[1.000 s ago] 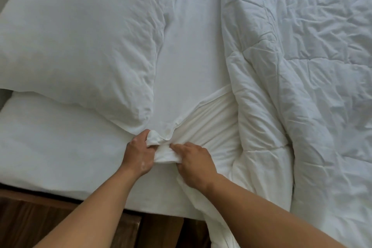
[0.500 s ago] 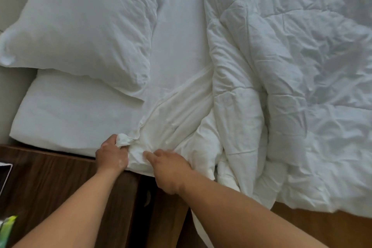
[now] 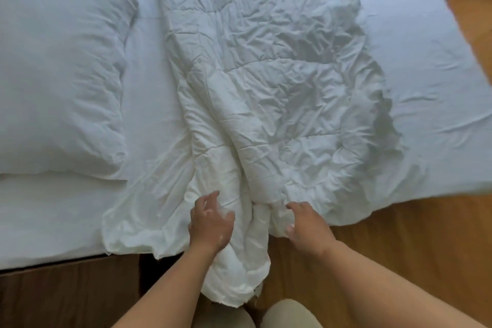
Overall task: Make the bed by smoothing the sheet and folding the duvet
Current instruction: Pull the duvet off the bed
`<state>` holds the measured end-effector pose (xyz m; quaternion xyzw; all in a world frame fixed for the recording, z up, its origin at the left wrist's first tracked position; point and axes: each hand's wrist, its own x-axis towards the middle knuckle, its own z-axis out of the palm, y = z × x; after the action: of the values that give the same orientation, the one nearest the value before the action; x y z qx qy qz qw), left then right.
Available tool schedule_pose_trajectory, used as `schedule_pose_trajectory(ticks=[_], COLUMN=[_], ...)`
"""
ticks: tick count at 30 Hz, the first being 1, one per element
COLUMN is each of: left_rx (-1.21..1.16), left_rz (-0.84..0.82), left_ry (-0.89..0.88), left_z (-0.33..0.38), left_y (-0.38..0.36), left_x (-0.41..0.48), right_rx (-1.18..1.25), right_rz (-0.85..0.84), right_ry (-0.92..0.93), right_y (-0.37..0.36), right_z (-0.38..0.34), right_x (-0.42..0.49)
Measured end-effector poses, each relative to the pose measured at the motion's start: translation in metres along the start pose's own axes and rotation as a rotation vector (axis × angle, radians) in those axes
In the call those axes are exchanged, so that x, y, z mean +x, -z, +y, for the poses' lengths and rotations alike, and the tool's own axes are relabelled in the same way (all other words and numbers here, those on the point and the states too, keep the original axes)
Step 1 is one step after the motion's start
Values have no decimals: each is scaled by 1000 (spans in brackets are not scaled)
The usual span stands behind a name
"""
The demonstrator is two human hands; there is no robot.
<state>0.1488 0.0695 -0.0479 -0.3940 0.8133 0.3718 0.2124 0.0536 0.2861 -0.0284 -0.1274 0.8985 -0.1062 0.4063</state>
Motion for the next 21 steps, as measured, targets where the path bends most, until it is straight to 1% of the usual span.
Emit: schedule_pose_trajectory(ticks=[2,4,7,10,12,14,15,18,21], left_rx=[81,174,313,411,453,520,540,470,316], left_rz=[-68,-156,-316,-486,-555,-566,-545,-470,-373], left_ry=[-30,-50,-85,-110,-121,-160,-154,-31,17], left_z=[21,33,46,76,109,144,162,218,279], left_y=[-18,-34,-52,-65,-74,-90,-100,-147,-205], left_x=[-15,-27,-38,-38,-35,-26,-20,4,34], right_rx=[104,212,356,405,416,407,389,325,267], right_rz=[-12,6,66,60,28,-1,-19,-76,-65], right_ry=[-207,-349,-478,-565,-579,-577,-566,-481,-357], right_y=[23,41,67,91,107,122,130,157,188], right_z=[40,77,126,177,215,256,276,334,374], right_x=[-11,-24,-42,-50,-43,-25,-15,30,91])
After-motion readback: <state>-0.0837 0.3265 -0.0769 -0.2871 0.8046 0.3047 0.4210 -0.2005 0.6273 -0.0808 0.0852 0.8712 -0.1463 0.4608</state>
